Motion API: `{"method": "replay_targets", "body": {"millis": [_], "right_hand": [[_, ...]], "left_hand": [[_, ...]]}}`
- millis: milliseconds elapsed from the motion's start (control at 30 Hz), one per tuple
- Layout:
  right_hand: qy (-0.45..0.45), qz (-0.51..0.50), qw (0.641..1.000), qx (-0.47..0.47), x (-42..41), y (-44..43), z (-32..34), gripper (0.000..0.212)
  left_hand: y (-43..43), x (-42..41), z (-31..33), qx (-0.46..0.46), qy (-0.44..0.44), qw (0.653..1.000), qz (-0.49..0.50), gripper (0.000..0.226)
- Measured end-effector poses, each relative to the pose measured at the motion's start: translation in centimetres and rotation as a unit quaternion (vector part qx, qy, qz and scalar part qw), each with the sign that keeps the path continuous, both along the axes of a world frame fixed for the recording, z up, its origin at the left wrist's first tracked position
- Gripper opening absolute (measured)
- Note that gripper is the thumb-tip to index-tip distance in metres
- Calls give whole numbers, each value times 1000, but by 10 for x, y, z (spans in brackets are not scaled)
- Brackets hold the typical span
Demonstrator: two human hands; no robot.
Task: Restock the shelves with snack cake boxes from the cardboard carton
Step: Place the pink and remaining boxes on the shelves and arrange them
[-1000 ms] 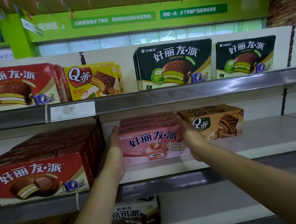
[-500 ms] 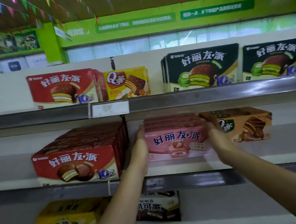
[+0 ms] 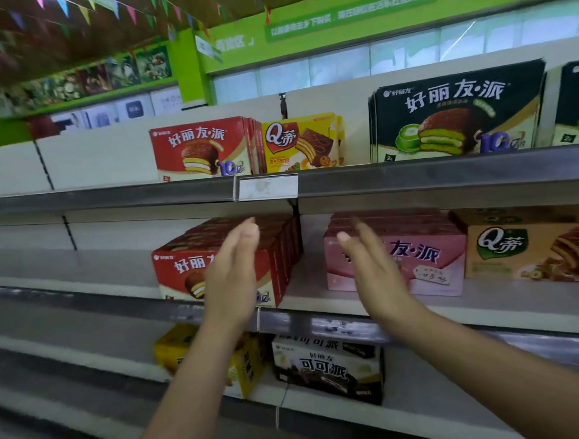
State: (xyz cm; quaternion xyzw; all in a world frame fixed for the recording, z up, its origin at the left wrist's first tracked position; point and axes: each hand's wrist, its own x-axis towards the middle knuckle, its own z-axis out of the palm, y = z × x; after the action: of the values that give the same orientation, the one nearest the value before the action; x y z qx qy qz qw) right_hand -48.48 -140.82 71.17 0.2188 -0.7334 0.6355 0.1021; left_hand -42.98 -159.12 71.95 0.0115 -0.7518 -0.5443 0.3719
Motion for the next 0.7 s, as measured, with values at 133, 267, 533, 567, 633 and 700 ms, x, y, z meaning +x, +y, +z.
{"method": "replay_targets", "body": {"millis": [133,267,533,567,633,700], "right_hand": [[-9,45,999,0,3,-32,1,59],[-28,61,998,-7,-2,-62,4,66],[-130,43,990,-22,-38,-111,9,60],[-149,39,987,-34,-45,-117,9,51],[-181,30,981,-63,-59,-128,11,36],[-205,29,974,-93,-68,-138,15,40]], "left_hand": [[-26,10,-1,-2,-29,998,48,72],[-57,12,-3,-2,-61,995,81,67],[-137,4,3,-47,-94,983,151,42],[-153,-2,4,-46,-96,983,147,46],[-191,-20,5,-20,-112,985,132,60],[-225,-39,10,62,-127,986,93,69]]}}
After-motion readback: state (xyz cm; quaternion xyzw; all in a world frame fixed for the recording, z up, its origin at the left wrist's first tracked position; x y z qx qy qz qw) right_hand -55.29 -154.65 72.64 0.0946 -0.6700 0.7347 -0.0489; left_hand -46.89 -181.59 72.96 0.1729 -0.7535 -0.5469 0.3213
